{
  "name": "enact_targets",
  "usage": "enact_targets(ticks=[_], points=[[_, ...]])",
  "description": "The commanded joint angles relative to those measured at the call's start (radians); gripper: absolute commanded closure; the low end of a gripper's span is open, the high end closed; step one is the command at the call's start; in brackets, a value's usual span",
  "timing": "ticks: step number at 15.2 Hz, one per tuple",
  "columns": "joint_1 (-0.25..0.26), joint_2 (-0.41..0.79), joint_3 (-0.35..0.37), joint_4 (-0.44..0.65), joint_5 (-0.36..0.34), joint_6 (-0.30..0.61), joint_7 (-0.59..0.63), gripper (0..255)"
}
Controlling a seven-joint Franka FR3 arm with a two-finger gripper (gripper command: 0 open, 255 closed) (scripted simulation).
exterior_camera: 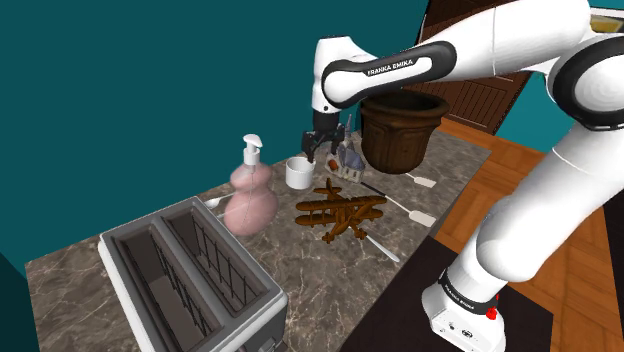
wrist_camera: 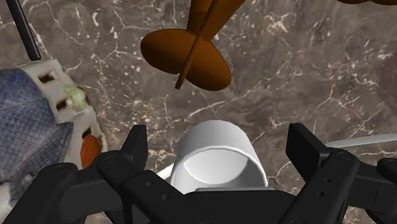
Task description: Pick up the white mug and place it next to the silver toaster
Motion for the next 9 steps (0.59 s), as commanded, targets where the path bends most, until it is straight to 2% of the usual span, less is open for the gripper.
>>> enact_targets(ticks=[1,9], points=[[0.004,0.079,0.007,0.058,-0.007,0.023,0.022,0],[0.030,0.385,0.016,0.308,-0.040,0.081,0.095,0]])
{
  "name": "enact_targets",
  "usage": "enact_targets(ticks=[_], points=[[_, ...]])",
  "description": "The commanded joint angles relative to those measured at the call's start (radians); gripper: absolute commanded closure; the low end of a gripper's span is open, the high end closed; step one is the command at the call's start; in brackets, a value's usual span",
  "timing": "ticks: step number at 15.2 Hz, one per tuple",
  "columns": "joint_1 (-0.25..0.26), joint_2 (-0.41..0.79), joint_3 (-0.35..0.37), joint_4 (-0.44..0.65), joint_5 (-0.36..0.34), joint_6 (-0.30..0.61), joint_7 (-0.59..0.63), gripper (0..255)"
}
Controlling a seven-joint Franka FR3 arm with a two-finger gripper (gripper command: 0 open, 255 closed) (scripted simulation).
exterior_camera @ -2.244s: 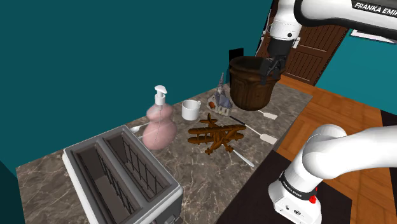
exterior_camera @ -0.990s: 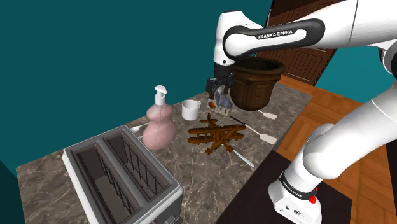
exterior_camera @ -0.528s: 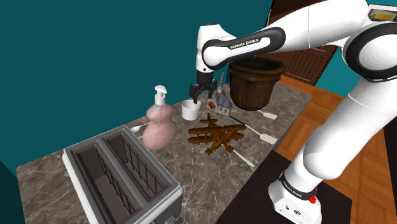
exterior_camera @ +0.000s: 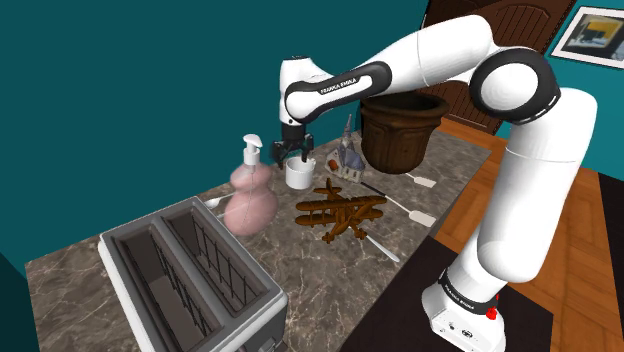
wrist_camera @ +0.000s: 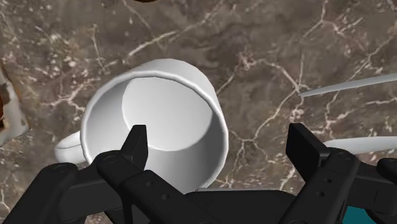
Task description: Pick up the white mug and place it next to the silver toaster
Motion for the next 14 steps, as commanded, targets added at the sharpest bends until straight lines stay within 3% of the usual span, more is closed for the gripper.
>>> enact_targets(ticks=[1,8,14], points=[[0.004,0.051,-0.001,0.053,-0.005,-0.001,0.008,0],[0.004,0.092,-0.005,0.004,-0.014,0.088,0.014,0],[0.004,0.092,-0.005,0.004,-0.014,0.088,0.014,0]])
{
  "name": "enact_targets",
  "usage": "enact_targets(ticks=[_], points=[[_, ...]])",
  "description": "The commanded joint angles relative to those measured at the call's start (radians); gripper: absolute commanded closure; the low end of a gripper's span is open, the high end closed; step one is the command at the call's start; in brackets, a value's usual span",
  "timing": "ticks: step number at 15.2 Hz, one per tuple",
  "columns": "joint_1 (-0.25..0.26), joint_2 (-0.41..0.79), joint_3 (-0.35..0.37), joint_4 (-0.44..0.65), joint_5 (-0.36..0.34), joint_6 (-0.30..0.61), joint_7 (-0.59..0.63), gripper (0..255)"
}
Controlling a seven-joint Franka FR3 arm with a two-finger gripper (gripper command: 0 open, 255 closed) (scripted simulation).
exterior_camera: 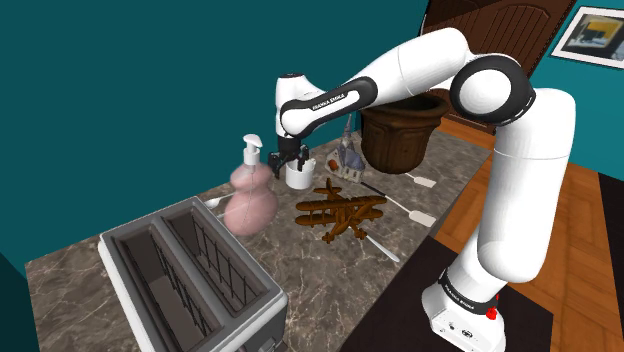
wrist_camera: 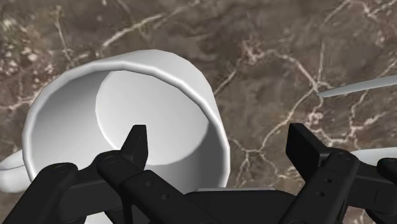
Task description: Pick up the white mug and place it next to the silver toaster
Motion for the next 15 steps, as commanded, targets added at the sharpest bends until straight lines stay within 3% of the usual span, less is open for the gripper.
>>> enact_targets(ticks=[1,2,3,15], points=[[0.000,0.000,0.000,0.000,0.000,0.001,0.000,0],[0.000,0.000,0.000,0.000,0.000,0.000,0.000,0],[0.000,0.000,0.000,0.000,0.000,0.000,0.000,255],[-0.001,-0.019,0.002,0.014,0.004,-0.033,-0.004,255]])
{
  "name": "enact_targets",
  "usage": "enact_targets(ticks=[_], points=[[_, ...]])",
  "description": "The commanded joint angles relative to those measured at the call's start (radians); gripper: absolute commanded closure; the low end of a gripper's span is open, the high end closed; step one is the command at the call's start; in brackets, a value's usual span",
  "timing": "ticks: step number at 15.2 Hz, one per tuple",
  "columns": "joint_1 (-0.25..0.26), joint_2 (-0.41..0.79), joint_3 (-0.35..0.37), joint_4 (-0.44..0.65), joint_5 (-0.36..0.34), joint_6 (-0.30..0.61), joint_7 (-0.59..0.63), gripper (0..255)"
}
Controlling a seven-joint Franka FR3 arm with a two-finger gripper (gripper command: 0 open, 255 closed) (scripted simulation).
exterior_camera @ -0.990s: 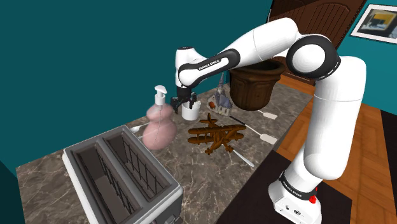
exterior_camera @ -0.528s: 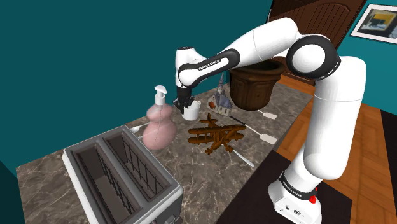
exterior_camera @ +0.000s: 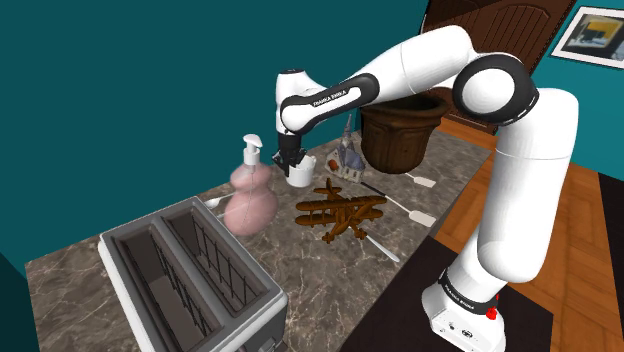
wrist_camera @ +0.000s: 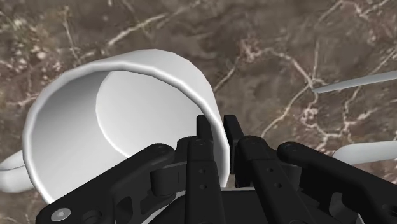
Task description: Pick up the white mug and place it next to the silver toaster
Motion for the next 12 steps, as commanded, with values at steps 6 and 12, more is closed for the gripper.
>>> enact_targets(ticks=[6,12], points=[[-0.001,-0.040,0.003,0.041,0.008,-0.081,-0.007,255],[-0.002,-0.067,0.005,0.086,0.014,-0.152,-0.013,255]])
